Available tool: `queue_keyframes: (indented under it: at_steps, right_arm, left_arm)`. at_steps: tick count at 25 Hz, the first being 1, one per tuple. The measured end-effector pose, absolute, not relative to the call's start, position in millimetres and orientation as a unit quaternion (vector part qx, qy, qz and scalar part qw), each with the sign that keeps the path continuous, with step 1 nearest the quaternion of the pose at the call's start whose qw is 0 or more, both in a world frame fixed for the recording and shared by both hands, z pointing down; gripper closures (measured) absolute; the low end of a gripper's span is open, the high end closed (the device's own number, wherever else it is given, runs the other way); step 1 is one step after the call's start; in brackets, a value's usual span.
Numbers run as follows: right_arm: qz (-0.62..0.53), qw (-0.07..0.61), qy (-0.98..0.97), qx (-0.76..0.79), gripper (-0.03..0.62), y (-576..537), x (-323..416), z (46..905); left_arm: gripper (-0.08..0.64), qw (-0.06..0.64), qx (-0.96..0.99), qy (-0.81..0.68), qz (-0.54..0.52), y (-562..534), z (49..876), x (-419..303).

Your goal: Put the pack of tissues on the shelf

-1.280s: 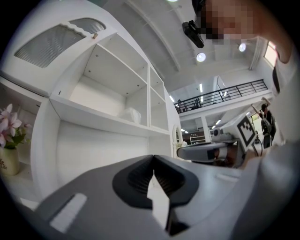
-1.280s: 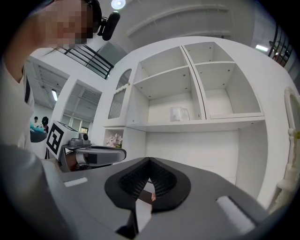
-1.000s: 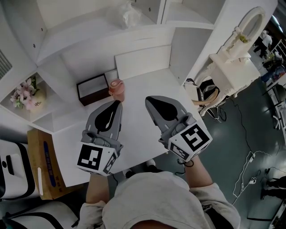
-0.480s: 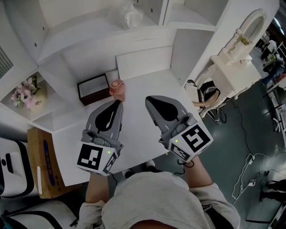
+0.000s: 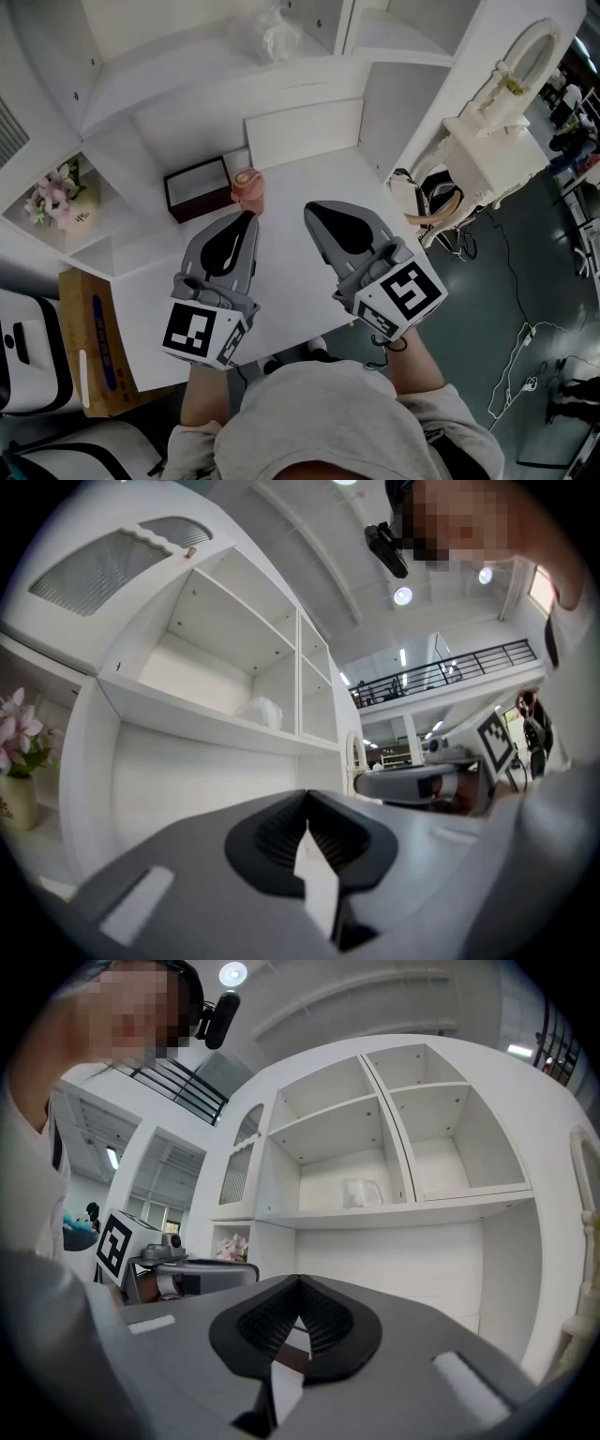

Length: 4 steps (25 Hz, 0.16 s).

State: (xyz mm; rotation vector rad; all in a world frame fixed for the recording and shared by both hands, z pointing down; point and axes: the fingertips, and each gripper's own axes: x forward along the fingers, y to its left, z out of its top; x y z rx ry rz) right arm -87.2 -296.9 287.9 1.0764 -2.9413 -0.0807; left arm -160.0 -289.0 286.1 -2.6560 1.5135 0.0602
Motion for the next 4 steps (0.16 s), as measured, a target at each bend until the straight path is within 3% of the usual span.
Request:
queue_keyframes:
  at_steps: [4]
  right_arm:
    - [-0.026,0.004,-0.939,0.344,0.592,-296.6,-86.8,287.5]
  left_arm:
    - [0.560,0.042,-0.868,0.495,0.020,-288.9,286.1,-160.0]
